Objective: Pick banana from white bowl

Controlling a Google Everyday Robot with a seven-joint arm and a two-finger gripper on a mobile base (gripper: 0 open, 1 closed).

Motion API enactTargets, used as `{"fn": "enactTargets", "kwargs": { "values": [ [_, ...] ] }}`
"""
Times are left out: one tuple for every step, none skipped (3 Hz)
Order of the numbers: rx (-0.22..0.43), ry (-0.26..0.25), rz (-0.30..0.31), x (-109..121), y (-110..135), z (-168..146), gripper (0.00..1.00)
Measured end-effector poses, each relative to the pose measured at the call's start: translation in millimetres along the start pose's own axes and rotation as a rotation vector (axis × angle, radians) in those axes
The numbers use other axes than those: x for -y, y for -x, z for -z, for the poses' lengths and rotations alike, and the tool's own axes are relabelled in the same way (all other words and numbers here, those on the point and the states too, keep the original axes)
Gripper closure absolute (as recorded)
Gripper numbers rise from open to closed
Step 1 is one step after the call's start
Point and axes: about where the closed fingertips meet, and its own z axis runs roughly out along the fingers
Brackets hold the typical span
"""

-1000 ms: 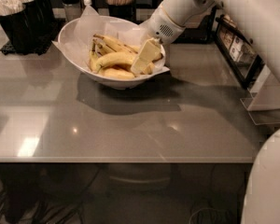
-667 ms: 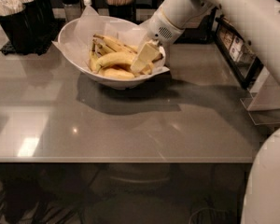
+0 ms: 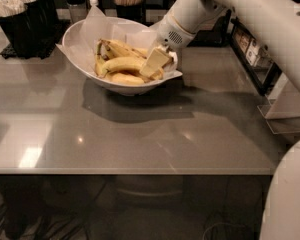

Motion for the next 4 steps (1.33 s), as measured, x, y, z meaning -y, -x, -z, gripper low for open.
{"fn": "enactTargets", "kwargs": {
  "values": [
    [-0.024, -0.033, -0.002, -1.4, -3.1, 2.1, 0.95],
    [-0.029, -0.045, -0.002, -1.8, -3.3, 4.7, 1.00],
    [-0.046, -0.096, -0.003, -3.0, -6.0, 13.9, 1.00],
    [-0.067, -0.150, -0.006, -3.5, -7.3, 23.4, 1.00]
  ]
}}
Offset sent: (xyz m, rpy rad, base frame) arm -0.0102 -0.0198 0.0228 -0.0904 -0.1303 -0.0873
